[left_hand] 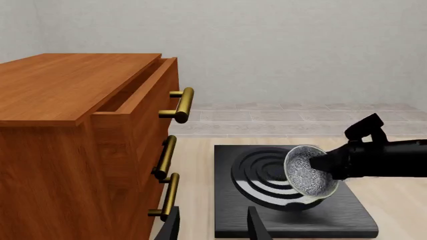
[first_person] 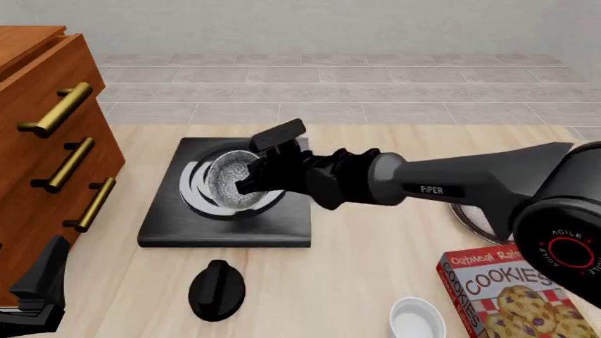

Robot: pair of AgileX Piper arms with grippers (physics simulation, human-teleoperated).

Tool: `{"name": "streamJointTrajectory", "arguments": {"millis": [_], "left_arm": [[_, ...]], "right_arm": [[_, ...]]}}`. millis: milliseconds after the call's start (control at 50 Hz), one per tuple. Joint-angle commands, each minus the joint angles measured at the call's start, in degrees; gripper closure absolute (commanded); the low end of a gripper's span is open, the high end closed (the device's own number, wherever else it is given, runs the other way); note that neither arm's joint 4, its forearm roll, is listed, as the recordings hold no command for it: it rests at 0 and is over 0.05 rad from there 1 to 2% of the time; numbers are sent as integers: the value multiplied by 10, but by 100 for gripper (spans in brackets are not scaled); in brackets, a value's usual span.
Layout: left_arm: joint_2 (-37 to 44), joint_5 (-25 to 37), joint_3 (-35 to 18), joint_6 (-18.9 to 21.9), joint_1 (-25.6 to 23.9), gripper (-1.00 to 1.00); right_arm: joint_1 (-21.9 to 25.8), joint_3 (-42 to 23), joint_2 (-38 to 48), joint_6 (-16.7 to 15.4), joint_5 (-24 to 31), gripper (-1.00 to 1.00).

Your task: Pick the akita bowl on the stove and place it on the plate.

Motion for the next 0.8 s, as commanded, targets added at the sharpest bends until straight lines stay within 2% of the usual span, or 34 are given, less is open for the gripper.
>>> {"name": "streamJointTrajectory", "arguments": {"millis": [20, 620, 800], "left_arm": [[0, 0, 0, 0, 0, -100], [0, 0, 0, 0, 0, -100], [0, 0, 0, 0, 0, -100]], "right_arm": [[-12, 30, -34, 2, -11, 100], [-71, 133, -115, 17, -53, 100], [-88, 157, -138, 12, -50, 100]]}}
